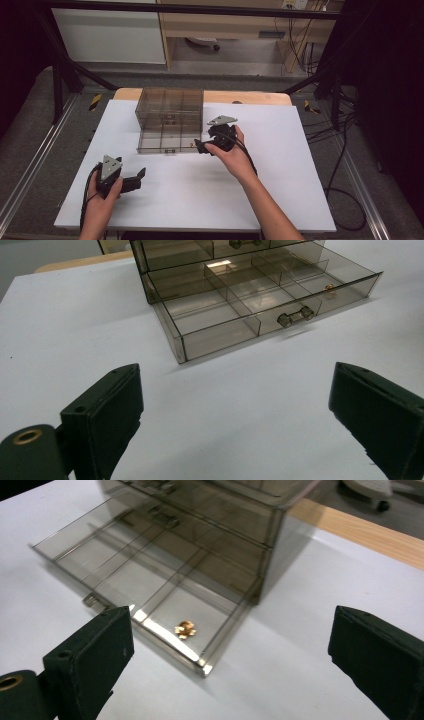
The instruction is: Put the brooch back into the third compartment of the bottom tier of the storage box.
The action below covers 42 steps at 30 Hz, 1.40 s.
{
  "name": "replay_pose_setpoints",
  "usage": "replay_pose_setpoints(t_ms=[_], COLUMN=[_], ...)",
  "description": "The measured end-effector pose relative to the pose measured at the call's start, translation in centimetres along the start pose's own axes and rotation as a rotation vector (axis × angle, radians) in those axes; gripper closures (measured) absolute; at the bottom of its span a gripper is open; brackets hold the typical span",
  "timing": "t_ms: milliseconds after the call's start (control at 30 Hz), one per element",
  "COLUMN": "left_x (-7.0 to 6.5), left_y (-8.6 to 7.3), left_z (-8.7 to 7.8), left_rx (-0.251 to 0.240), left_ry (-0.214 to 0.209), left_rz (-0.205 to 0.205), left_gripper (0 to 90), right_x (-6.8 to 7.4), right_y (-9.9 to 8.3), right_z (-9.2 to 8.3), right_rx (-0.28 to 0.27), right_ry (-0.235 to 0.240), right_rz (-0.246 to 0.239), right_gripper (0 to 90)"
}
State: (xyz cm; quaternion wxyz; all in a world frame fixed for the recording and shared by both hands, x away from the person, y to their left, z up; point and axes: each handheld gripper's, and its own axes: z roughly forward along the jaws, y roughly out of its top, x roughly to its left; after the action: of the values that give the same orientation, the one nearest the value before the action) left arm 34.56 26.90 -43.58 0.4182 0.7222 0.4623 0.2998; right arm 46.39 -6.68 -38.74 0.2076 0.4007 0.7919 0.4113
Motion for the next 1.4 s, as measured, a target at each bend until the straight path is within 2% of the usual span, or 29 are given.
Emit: replay_pose_setpoints(t_ms=[67, 200, 300, 367, 500, 867, 1000, 1300, 1400], left_x=[0.0, -0.3, -0.5, -0.4, -0.1, -0.5, -0.2, -0.2, -0.3], left_y=[0.1, 0.2, 0.1, 0.0, 0.0, 0.0, -0.1, 0.0, 0.0], left_z=[0.0, 0.3, 0.4, 0.3, 0.2, 0.5, 0.3, 0.2, 0.4], left_rx=[-0.003, 0.001, 0.009, 0.010, 0.008, 0.015, 0.014, 0.007, 0.017], left_ry=[-0.001, -0.009, -0.013, -0.010, 0.000, -0.011, -0.007, -0.001, -0.003], left_rz=[-0.002, 0.004, 0.011, 0.006, 0.000, 0.008, -0.006, -0.002, 0.003], left_gripper=[7.3, 7.3, 7.3, 7.3, 7.3, 7.3, 7.3, 7.3, 7.3], right_x=[-0.3, -1.1, -2.0, -2.7, -3.5, -5.2, -5.9, -6.6, -6.7], right_y=[-0.1, -0.4, -0.6, -0.9, -1.4, -2.2, -2.6, -3.8, -4.3], right_z=[-0.3, -1.4, -2.2, -2.6, -3.0, -4.9, -5.6, -6.5, -7.0], right_rx=[-0.006, -0.011, -0.020, -0.024, -0.023, -0.038, -0.046, -0.042, -0.061], right_ry=[-0.012, -0.015, -0.035, -0.036, -0.044, -0.061, -0.066, -0.062, -0.053], right_rz=[0.012, -0.003, -0.005, 0.019, 0.009, 0.044, 0.058, 0.086, 0.090], right_gripper=[5.1, 3.8, 3.1, 3.0, 2.8, 4.4, 5.0, 4.9, 4.3])
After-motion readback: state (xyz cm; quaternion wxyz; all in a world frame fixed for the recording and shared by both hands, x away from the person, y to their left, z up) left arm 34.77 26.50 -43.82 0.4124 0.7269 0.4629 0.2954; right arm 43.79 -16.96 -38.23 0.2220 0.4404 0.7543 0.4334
